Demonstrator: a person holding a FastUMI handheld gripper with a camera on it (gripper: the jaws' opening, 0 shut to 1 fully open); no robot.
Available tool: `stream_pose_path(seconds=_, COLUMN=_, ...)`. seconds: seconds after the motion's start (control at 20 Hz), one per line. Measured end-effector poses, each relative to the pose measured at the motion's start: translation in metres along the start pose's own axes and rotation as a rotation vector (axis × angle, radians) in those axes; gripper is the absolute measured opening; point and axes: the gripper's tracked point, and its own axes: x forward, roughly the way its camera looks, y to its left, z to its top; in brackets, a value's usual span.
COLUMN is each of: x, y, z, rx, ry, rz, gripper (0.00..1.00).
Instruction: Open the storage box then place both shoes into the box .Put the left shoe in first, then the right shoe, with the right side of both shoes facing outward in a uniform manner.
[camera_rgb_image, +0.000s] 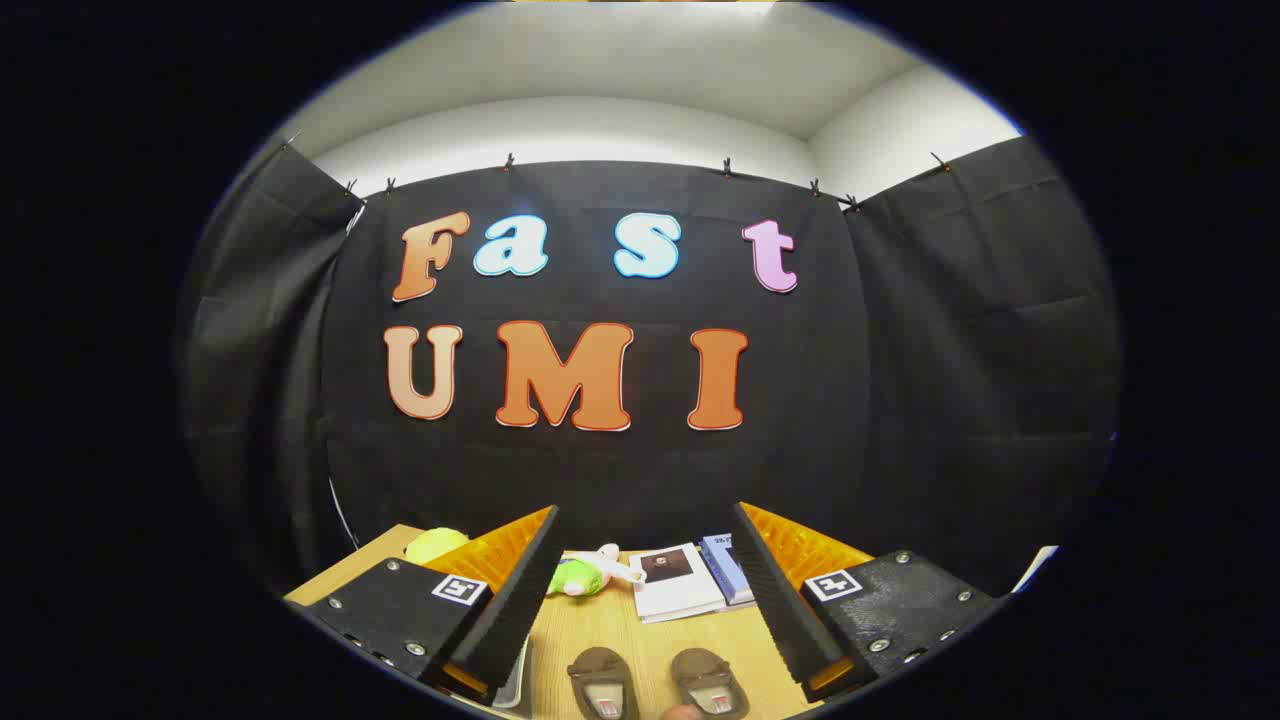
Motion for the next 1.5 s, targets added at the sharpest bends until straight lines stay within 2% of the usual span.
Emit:
stream_pose_path(seconds=0.4, x=-0.005, y=0.004, z=-0.008, rx=-0.028, ry=0.003, rz=0.041, gripper=1.0)
stream_pose_path(seconds=1.5, x=-0.013, y=-0.015, z=-0.031, rx=-0.03, ry=0.027, rz=0.053, gripper=1.0)
